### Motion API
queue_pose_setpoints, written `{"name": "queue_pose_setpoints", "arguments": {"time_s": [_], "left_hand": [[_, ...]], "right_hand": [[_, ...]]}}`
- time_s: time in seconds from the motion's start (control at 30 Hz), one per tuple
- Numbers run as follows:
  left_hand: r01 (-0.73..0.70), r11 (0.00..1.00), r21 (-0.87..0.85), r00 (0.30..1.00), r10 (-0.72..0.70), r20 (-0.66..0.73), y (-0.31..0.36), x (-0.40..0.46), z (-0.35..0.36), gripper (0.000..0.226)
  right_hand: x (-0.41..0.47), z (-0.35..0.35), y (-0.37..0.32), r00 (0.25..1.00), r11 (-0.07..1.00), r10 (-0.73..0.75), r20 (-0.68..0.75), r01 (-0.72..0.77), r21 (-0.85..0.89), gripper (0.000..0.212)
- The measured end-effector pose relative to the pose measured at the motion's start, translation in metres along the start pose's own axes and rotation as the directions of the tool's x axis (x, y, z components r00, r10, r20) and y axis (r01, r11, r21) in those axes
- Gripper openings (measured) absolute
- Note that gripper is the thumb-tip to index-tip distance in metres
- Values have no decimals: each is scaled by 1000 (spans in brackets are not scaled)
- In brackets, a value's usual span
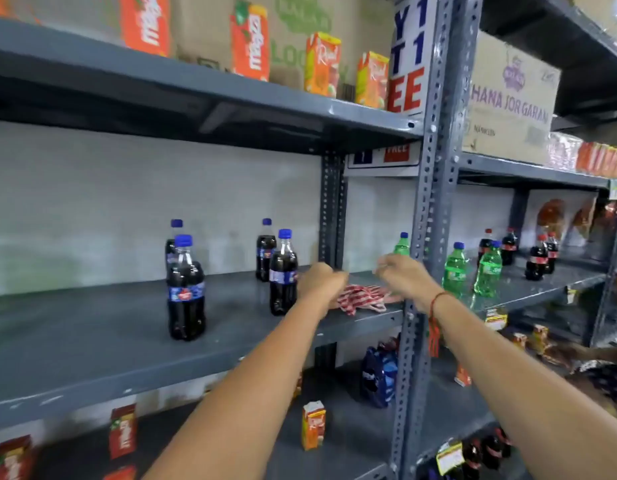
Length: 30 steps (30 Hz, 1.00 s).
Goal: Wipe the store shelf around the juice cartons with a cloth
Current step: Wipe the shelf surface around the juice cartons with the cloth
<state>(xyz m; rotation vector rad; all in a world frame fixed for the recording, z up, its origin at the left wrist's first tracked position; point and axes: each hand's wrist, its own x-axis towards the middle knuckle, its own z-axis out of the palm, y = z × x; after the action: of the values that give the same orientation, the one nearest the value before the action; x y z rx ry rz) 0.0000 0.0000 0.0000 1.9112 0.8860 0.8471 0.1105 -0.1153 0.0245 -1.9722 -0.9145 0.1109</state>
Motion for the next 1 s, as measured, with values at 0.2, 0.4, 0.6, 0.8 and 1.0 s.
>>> {"name": "queue_pose_setpoints", "arguments": {"time_s": [0.2, 0.4, 0.6, 0.8, 1.0], "left_hand": [[21, 809, 587, 997, 28, -74, -10, 34, 18, 30], [92, 783, 615, 995, -95, -29, -15, 44, 28, 29], [52, 780, 624, 996, 9, -94, -11, 35, 29, 14], [7, 871, 491, 982, 87, -168, -5, -4, 4, 24], [-124, 966, 228, 909, 203, -365, 1, -83, -62, 20]], "right_hand": [[29, 22, 44, 989, 863, -143, 41, 145, -485, 40], [43, 35, 67, 994, 841, -91, 53, 105, -530, 38], [42, 37, 69, 987, 883, -160, -16, 136, -449, 30], [4, 27, 46, 953, 899, -265, -146, 190, -394, 27], [-64, 35, -10, 852, 892, -419, -313, 321, -319, 24]]}}
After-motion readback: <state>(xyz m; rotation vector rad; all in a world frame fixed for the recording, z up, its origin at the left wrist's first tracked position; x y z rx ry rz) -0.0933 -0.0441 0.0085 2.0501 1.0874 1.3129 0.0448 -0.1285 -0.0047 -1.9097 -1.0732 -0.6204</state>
